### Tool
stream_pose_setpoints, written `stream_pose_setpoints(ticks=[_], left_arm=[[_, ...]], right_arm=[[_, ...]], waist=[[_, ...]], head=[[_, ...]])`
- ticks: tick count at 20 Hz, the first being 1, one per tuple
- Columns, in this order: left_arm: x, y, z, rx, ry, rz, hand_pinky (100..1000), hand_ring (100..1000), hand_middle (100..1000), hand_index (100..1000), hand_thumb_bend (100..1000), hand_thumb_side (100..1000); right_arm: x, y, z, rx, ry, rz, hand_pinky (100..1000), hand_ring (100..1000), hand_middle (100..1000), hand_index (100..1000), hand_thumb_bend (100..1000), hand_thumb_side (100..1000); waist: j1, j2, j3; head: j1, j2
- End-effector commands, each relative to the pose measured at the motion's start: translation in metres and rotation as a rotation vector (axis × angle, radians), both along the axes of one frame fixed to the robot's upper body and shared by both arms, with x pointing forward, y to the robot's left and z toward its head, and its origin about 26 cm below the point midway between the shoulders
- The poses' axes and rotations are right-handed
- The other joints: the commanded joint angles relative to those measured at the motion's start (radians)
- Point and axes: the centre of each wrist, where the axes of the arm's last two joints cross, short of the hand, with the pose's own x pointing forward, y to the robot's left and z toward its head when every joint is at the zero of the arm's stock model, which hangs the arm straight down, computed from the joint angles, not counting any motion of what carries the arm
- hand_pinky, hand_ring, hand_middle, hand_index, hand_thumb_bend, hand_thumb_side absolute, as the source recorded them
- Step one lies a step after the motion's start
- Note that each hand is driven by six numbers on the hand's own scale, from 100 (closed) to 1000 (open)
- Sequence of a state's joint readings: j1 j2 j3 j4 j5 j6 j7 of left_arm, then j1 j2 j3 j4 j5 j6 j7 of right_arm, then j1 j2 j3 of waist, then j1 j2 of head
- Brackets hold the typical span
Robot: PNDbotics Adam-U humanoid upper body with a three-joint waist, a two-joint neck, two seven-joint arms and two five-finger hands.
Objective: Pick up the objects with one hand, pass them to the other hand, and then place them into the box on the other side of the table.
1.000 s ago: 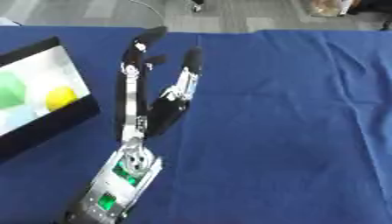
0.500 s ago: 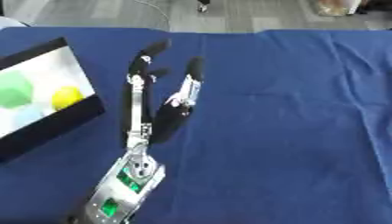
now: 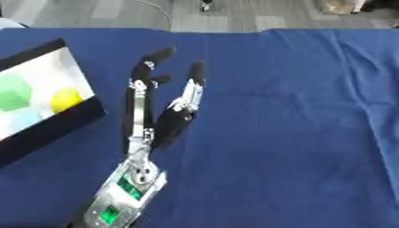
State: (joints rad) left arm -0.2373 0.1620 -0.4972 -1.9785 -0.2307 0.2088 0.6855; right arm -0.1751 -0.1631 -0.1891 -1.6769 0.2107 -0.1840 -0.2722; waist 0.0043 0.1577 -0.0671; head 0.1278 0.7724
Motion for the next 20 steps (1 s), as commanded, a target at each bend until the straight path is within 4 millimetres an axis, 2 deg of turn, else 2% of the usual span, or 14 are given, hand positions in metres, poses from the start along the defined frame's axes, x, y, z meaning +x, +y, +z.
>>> stream_pose_setpoints(ticks=[1, 20], left_arm=[[-0.0010, -0.0006, 0.0040, -0.013, -0.013, -0.006, 739, 928, 745, 785, 422, 606], [-0.0016, -0.0005, 0.0064, -0.019, -0.018, -0.010, 739, 928, 745, 783, 420, 600]], right_arm=[[0.0001, -0.0059, 0.0084, -0.026, -0.018, -0.003, 604, 581, 589, 808, 100, 829], [-0.0009, -0.0069, 0.0080, -0.026, -0.016, -0.011, 601, 578, 587, 808, 100, 835]], waist=[[0.014, 0.002, 0.000], [0.017, -0.001, -0.001]], head=[[0.000, -0.002], [0.010, -0.002]])
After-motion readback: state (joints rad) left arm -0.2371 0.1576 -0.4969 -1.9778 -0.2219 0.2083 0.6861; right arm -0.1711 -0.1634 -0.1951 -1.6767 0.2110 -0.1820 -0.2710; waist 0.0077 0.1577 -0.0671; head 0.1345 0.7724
